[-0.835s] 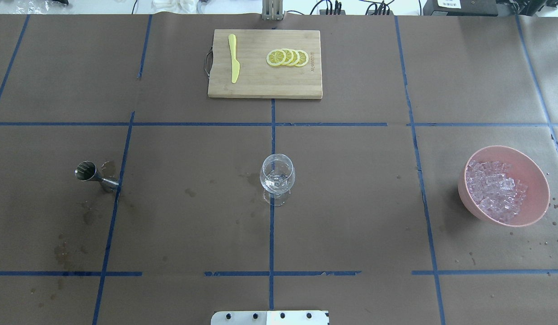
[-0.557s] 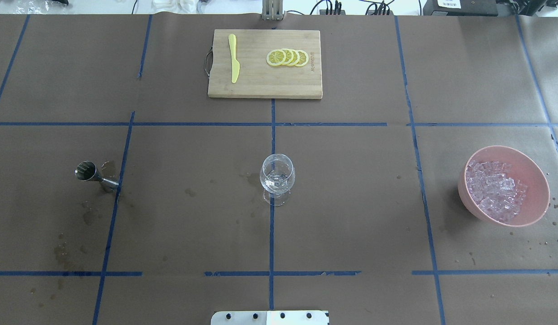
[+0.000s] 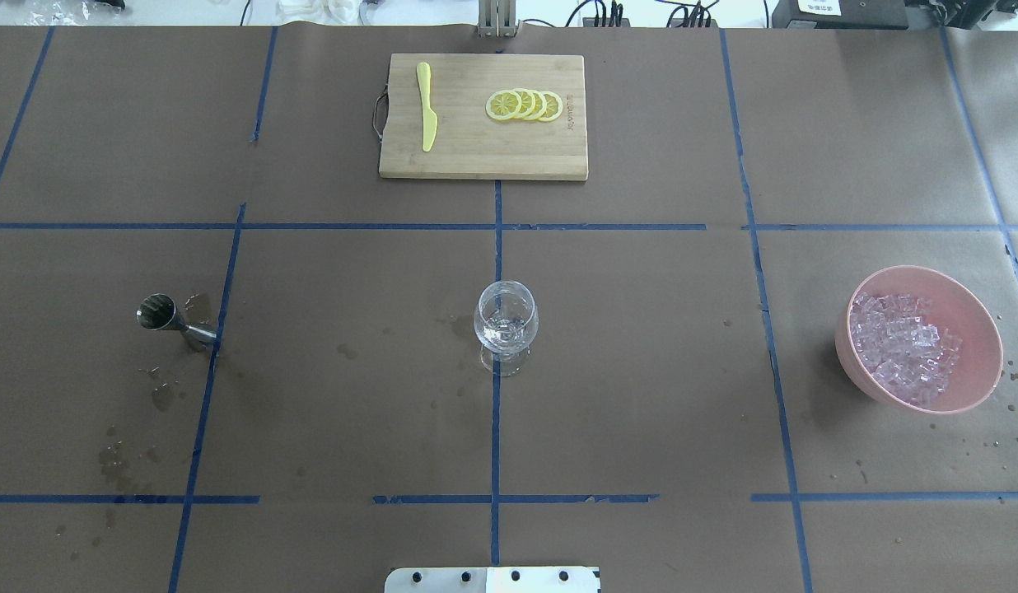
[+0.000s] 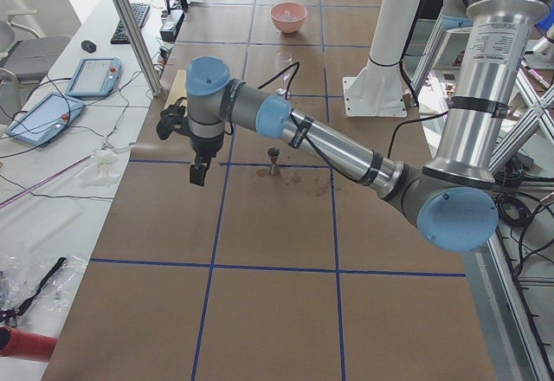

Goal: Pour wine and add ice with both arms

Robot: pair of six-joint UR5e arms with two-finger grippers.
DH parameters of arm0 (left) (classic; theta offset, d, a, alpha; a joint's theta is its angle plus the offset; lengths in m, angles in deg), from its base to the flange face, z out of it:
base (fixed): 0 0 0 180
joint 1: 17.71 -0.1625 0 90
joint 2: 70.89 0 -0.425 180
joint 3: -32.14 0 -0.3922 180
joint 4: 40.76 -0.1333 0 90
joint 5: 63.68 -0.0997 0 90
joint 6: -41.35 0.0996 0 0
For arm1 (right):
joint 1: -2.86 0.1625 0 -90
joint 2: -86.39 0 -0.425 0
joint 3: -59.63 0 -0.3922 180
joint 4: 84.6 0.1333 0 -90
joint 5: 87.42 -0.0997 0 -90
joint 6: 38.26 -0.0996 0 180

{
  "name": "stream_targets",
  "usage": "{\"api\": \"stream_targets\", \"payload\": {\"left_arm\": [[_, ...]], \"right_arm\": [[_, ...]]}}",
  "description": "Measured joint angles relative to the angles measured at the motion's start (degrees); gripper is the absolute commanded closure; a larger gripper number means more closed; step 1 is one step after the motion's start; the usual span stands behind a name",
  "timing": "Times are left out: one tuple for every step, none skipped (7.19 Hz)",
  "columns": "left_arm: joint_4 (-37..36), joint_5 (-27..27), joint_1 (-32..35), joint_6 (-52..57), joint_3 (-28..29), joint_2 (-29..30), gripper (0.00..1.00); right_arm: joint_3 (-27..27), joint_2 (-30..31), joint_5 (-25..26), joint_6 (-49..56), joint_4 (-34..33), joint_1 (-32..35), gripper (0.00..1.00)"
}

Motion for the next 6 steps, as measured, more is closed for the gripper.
{"api": "stream_targets", "payload": {"left_arm": [[0.1, -1.0, -1.9, -5.0, -4.3, 0.4, 0.0], [0.3, -2.2, -5.0, -10.1, -8.5, 0.4, 0.0], [0.8, -5.0, -9.4, -16.0, -12.6, 0.2, 0.0], [2.5, -8.9, -14.8, -23.2, -16.1, -0.4, 0.0], [6.1, -12.9, -20.3, -30.5, -18.8, -2.6, 0.0], [12.8, -17.7, -25.9, -37.2, -21.3, -7.4, 0.0]], "right_arm": [[-0.3, 0.1, 0.0, 0.1, 0.0, 0.0, 0.0], [-0.6, 0.1, 0.0, 0.2, 0.0, 0.0, 0.0], [-1.0, -0.1, -0.1, 0.3, 0.0, 0.0, 0.0], [-1.6, -0.5, -0.1, 0.2, -0.1, 0.0, 0.0], [-2.1, -1.0, 0.0, 0.1, -0.1, 0.0, 0.0], [-2.2, -1.1, 0.1, 0.0, -0.1, -0.1, 0.0]]}}
